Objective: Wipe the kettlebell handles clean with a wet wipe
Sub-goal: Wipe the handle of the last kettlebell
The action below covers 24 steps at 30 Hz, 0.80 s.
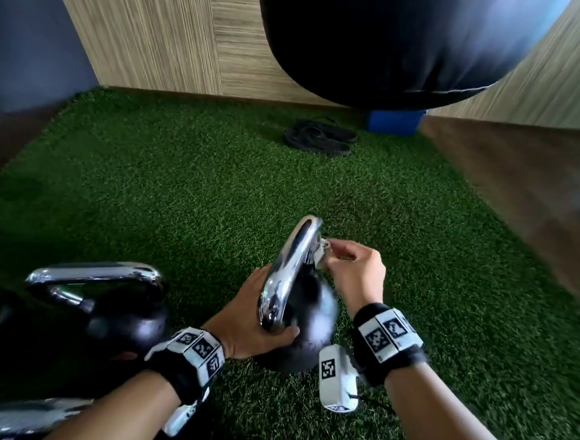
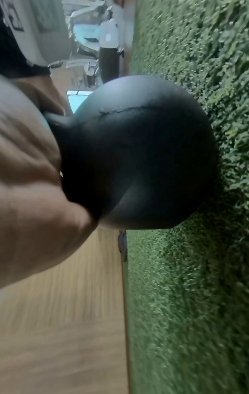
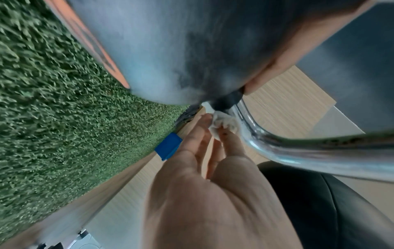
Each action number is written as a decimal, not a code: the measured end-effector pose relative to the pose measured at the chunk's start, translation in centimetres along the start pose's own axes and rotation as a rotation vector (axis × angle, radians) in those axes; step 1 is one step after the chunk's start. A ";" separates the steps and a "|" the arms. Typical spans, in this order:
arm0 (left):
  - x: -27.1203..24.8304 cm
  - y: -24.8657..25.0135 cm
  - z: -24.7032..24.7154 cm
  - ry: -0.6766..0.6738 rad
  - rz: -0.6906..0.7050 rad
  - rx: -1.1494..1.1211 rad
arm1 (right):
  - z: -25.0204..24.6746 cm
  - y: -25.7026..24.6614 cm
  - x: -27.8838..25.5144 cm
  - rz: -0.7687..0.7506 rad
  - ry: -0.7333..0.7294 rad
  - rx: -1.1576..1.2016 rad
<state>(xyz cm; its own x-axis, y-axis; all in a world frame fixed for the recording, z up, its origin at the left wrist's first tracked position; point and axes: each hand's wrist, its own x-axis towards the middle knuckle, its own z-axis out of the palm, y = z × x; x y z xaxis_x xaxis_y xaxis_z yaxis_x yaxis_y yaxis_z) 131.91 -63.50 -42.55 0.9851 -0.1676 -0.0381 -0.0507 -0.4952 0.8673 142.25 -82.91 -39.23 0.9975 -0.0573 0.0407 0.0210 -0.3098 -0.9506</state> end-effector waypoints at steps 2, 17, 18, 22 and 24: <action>0.2 0.0 0.2 0.025 0.038 0.007 | 0.6 0.8 -0.2 0.016 -0.050 0.071; 0.3 0.5 -0.1 0.044 0.102 0.079 | 0.3 -1.9 -0.7 -0.202 0.110 0.002; 0.2 0.6 -0.1 0.042 0.088 0.068 | 0.2 -2.0 -0.8 -0.188 0.090 -0.007; 0.4 0.5 0.0 0.021 0.062 0.052 | -0.3 -2.8 0.1 -0.266 0.067 -0.014; 0.4 0.5 0.0 0.003 0.055 0.025 | -0.2 -3.2 0.1 -0.401 0.071 -0.022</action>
<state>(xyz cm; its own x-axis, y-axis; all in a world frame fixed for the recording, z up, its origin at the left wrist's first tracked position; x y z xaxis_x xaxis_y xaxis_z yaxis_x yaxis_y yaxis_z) 132.26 -63.80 -42.08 0.9812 -0.1928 0.0113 -0.1094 -0.5065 0.8553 142.28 -82.09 -36.15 0.9033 0.0068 0.4290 0.4054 -0.3416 -0.8480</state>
